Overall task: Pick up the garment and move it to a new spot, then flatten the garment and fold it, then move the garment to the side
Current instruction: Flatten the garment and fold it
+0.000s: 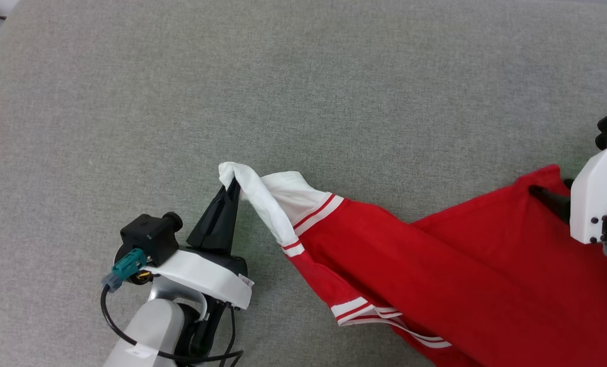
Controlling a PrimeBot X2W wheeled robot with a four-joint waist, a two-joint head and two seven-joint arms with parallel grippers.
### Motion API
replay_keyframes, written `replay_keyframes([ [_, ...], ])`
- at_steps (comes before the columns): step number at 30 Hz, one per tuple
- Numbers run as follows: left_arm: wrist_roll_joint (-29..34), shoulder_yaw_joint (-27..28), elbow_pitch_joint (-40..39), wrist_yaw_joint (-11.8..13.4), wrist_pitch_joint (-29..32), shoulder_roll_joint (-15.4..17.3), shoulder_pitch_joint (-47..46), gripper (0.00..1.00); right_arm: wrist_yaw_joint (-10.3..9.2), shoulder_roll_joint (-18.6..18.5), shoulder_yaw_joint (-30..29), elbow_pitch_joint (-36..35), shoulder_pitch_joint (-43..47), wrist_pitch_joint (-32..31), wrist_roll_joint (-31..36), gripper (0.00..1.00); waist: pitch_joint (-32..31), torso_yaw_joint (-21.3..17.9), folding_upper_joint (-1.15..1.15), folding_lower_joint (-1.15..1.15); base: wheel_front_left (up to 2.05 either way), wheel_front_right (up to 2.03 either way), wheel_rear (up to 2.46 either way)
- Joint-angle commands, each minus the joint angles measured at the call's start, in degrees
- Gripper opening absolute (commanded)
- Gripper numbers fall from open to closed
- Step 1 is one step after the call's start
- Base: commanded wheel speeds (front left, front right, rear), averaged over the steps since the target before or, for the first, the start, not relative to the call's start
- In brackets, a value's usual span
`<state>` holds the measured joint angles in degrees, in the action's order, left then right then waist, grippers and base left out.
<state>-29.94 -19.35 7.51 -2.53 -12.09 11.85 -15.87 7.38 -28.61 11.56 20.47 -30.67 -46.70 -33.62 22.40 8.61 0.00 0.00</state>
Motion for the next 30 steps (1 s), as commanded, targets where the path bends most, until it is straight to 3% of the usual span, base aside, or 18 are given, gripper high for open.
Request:
replay_keyframes([
  [1, 0.11, 0.18, 0.29, -0.15, -0.33, -0.06, -0.89, 0.0, 0.19, 2.21, 3.35, 3.34, 3.59, -3.1, -1.42, 1.0, 0.18, 0.1, 0.0, 0.0, 0.0, 0.0, 0.0],
  [2, 0.22, 0.16, 0.6, -0.11, -0.42, 0.02, -0.94, 0.0, 0.2, 2.22, 3.98, 4.05, 4.07, -4.18, -2.3, 0.82, 0.14, 0.04, 0.0, 0.0, 0.0, 0.0, 0.0],
  [3, 0.3, 0.14, 0.81, -0.09, -0.57, 0.08, -0.96, 0.0, 0.19, 2.22, 4.45, 4.63, 4.35, -5.13, -3.07, 0.35, 0.01, -0.02, 0.0, 0.0, 0.0, 0.0, 0.0],
  [4, 0.3, 0.17, 1.06, -0.05, -0.7, 0.12, -0.89, 0.0, 0.19, 2.24, 4.63, 5.07, 4.31, -5.83, -3.8, 0.0, -0.19, -0.12, 0.0, 0.0, 0.0, 0.0, 0.0],
  [13, -0.48, 0.96, 2.17, 0.54, 0.31, 1.54, -0.63, 0.0, 0.14, 1.41, 3.56, 2.54, -0.98, -1.37, -3.83, 0.0, -4.34, -2.14, 0.0, 0.0, 0.0, 0.0, 0.0],
  [19, -1.4, 2.75, 2.42, 0.24, 0.65, 3.36, -3.04, 0.0, 0.1, 2.03, 1.33, 1.04, -4.08, 5.7, 0.21, 0.0, -8.39, -4.62, 0.0, 0.0, 0.0, 0.0, 0.0],
  [30, -1.35, 5.56, 6.33, -0.66, 2.27, 5.64, -20.3, 0.0, 0.09, 6.76, -5.67, 3.84, -12.99, 17.43, 10.95, 0.0, -10.73, -8.58, 0.0, 0.0, 0.0, 0.0, 0.0],
])
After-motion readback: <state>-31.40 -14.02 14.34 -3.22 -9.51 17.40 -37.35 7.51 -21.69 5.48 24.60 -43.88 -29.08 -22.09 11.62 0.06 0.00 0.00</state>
